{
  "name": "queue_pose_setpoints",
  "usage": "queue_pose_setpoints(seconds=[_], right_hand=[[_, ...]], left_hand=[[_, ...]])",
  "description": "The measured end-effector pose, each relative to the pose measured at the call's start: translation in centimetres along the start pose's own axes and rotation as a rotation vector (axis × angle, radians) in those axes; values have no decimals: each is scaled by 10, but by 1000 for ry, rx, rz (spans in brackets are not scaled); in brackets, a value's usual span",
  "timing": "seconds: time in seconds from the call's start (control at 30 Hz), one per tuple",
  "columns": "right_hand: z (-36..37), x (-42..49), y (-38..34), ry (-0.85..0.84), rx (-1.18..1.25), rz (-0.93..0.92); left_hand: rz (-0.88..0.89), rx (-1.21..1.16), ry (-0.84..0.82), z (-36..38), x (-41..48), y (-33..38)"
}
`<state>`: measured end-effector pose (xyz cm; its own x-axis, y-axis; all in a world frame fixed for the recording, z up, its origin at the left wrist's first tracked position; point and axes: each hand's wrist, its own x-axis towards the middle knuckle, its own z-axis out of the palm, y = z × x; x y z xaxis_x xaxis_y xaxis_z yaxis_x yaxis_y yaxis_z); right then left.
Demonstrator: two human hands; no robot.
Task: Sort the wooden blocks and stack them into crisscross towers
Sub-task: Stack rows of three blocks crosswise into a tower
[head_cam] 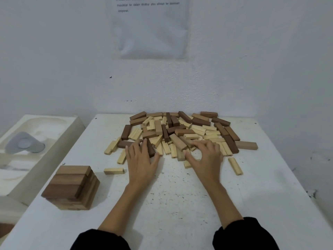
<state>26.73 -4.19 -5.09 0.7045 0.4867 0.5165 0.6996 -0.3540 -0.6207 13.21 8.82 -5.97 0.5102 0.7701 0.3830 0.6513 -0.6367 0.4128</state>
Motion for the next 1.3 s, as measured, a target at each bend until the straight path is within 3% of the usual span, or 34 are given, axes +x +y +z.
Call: queue_pose_setpoints(seconds=[0.23,0.4,0.77,0.9,1.07,1.3], right_hand=[[23,5,-12,6,-159,14],[21,6,-6,6,-21,53],[14,3,-10,-27,7,87],[8,-1,-13,34,132,36],[-7,-15,-11,-57,289,107],[-28,-31,-22,42,249,-84]], left_hand=[[28,50,-3,-1,-3,3],[24,21,8,-1,-1,1],[32,-67,-9,1,1,-3],[29,-128,3,-5,-2,0],[109,-229,-20,-17,-18,6],[205,-227,-70,-37,-44,5]])
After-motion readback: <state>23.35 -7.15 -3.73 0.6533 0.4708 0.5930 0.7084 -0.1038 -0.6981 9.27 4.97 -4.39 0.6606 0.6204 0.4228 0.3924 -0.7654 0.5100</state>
